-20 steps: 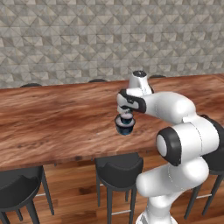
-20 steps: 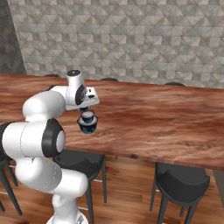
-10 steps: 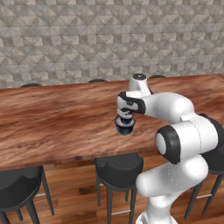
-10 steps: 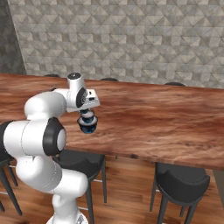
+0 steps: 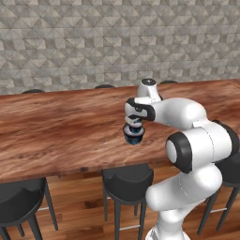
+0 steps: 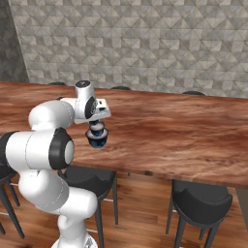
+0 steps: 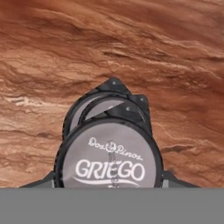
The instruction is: Stack the yogurt containers by placing the smaller containers on top of the larger containers.
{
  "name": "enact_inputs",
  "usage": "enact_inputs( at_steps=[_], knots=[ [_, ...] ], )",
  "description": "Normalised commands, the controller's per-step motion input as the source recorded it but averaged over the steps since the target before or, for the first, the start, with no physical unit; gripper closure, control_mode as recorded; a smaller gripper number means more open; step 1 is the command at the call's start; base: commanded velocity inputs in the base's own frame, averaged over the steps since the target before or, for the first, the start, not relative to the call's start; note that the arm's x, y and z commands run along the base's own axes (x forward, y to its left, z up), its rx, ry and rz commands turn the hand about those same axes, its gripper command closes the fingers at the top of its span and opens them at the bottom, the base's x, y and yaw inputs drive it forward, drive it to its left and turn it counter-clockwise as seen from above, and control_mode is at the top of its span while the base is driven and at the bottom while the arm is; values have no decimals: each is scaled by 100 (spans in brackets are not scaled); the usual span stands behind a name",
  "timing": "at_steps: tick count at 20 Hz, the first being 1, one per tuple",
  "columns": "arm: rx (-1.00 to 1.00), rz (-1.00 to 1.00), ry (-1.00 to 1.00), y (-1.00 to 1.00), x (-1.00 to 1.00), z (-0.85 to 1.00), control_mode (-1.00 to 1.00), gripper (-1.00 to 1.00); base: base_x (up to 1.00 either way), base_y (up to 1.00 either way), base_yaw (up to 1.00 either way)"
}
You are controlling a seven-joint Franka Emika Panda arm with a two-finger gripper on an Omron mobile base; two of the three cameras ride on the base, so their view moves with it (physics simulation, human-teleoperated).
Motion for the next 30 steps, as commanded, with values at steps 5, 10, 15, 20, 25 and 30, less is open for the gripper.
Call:
enact_inputs(
  at_steps=[5,10,15,20,25,30],
  knots=[
    [0,0,0,0,1,-5,-100,100,0,0,0],
    [0,0,0,0,4,-10,-100,100,0,0,0],
    [0,0,0,-1,7,-4,-100,100,0,0,0],
    [0,0,0,-3,8,-4,-100,100,0,0,0],
    [0,0,0,0,8,-7,-100,100,0,0,0],
    [0,0,0,-1,4,-8,-100,100,0,0,0]
  ],
)
